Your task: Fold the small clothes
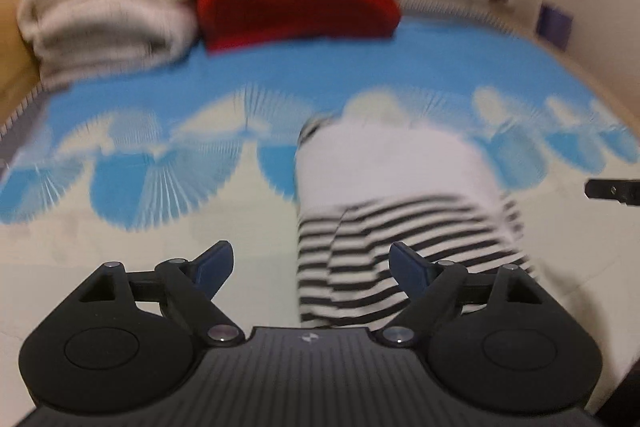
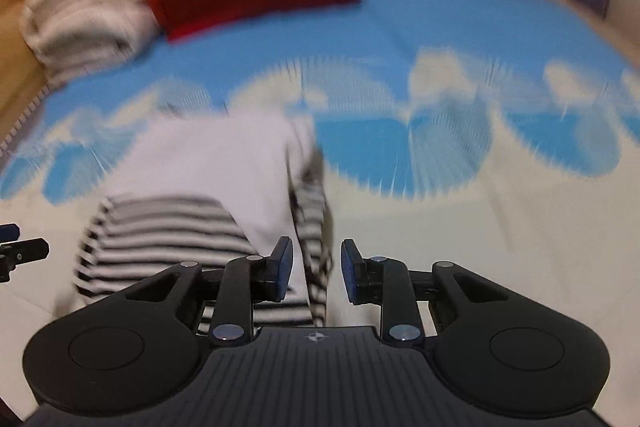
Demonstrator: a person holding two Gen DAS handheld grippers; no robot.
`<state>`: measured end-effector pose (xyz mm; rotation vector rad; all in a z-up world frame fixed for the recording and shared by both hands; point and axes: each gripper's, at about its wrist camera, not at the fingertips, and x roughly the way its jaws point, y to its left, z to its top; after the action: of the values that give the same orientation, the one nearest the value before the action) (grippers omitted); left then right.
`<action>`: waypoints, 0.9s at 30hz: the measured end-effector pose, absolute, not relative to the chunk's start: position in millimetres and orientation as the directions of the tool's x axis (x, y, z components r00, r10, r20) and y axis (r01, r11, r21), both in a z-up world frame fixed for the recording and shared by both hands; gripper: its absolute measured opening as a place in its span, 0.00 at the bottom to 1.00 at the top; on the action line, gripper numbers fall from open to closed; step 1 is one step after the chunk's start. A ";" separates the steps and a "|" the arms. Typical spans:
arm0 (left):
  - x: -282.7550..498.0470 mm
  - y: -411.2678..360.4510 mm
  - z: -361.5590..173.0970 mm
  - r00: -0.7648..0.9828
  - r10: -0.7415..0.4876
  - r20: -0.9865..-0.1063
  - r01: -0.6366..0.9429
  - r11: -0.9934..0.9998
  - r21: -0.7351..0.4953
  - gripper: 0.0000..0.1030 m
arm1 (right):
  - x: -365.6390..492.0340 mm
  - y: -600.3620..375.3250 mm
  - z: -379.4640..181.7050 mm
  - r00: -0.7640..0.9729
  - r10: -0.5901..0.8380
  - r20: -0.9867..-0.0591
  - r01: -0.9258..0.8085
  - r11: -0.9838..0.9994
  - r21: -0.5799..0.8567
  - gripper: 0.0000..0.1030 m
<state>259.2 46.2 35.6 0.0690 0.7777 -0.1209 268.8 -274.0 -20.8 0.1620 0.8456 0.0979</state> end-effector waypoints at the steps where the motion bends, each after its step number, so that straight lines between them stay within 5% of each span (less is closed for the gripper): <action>1: 246.9 42.3 47.1 0.726 -0.089 -0.682 0.138 0.990 0.018 0.86 | 254.8 -276.3 -4.5 0.699 0.150 -0.699 -0.021 0.982 0.190 0.36; 4: 200.0 35.2 75.8 0.772 -0.135 -0.621 0.158 0.987 -0.018 0.87 | 207.4 -281.5 34.1 0.790 0.150 -0.595 -0.023 0.976 0.215 0.57; 14: 72.3 -3.7 59.2 0.824 -0.139 -0.548 0.121 0.990 -0.071 0.87 | 74.6 -277.1 31.3 0.862 0.131 -0.490 -0.046 0.982 0.181 0.82; 24: 93.6 -4.9 8.2 0.721 0.002 -0.693 -0.026 0.999 -0.024 0.88 | 60.2 -242.0 -0.9 0.831 0.089 -0.549 -0.063 0.996 0.066 0.84; 27: 95.7 -6.1 2.3 0.700 0.007 -0.714 -0.032 0.999 -0.022 1.00 | 69.4 -244.3 -8.7 0.792 0.112 -0.600 -0.039 0.990 0.133 0.84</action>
<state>95.8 -6.1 2.3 -0.0339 0.7955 0.0216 69.4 -244.3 -8.7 0.1161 0.6517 0.0817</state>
